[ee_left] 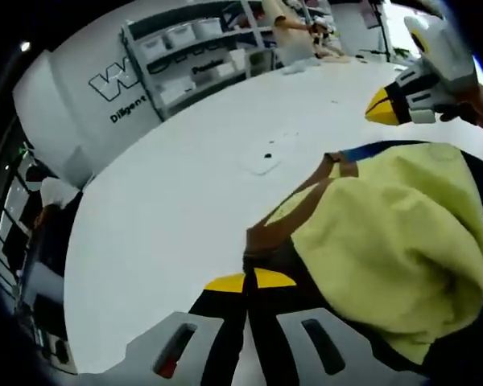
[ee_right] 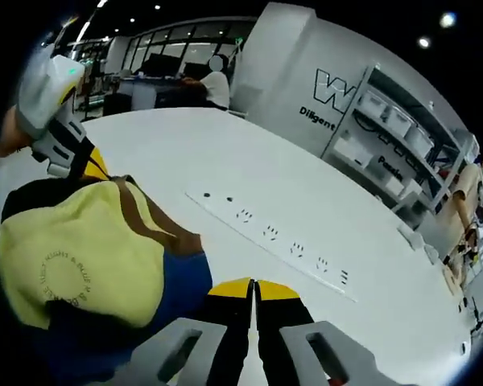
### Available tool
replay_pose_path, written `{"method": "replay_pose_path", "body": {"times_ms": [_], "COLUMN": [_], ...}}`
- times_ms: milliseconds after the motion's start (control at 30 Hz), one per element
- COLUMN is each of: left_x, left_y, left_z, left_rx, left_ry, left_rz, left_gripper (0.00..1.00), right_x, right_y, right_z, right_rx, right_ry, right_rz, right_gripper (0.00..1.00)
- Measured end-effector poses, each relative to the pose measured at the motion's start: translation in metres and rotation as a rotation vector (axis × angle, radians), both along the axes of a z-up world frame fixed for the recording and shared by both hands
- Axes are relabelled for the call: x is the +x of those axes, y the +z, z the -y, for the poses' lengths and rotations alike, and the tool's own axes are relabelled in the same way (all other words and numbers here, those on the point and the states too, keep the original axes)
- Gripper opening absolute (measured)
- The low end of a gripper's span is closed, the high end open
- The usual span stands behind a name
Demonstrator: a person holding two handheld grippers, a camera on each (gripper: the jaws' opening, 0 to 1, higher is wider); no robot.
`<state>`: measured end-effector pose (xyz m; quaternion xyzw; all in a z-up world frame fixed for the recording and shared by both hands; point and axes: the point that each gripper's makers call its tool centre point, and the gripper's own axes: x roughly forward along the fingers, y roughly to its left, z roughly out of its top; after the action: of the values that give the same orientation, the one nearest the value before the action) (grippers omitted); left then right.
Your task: Fold the garment on the visible template until the final outline fits inside the template.
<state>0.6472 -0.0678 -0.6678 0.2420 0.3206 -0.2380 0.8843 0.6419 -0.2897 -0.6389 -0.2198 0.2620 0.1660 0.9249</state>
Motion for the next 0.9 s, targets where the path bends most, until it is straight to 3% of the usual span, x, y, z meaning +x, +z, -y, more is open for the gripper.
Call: {"method": "replay_pose_path", "body": {"times_ms": [67,167,267,433,533,667,900], "left_x": [0.000,-0.001,-0.003,-0.016,-0.023,-0.034,-0.060], "left_y": [0.002,0.010,0.020,0.030,0.039,0.046,0.054], "left_z": [-0.002,-0.007,-0.011,-0.016,-0.014,-0.016,-0.016], "left_rx": [-0.011,-0.027,-0.050,-0.021,-0.124,-0.165,-0.206], "left_ry": [0.014,0.050,0.064,0.053,0.101,0.112,0.134], "left_rz": [0.007,0.009,0.015,0.011,0.003,-0.010,-0.045], "left_gripper": [0.07,0.24,0.30,0.39,0.44,0.57,0.71], "right_x": [-0.004,-0.005,-0.009,-0.020,-0.028,-0.043,-0.072], "right_y": [0.002,0.011,0.016,0.026,0.033,0.038,0.052], "right_z": [-0.002,-0.003,-0.005,-0.012,-0.017,-0.025,-0.040], "right_rx": [0.052,0.159,0.249,0.336,0.363,0.431,0.487], "right_ry": [-0.019,-0.073,-0.099,-0.109,-0.100,-0.105,-0.073], "right_rz": [-0.006,0.000,-0.026,-0.068,-0.074,-0.107,-0.127], "right_gripper": [0.00,0.00,0.00,0.23,0.32,0.51,0.62]}}
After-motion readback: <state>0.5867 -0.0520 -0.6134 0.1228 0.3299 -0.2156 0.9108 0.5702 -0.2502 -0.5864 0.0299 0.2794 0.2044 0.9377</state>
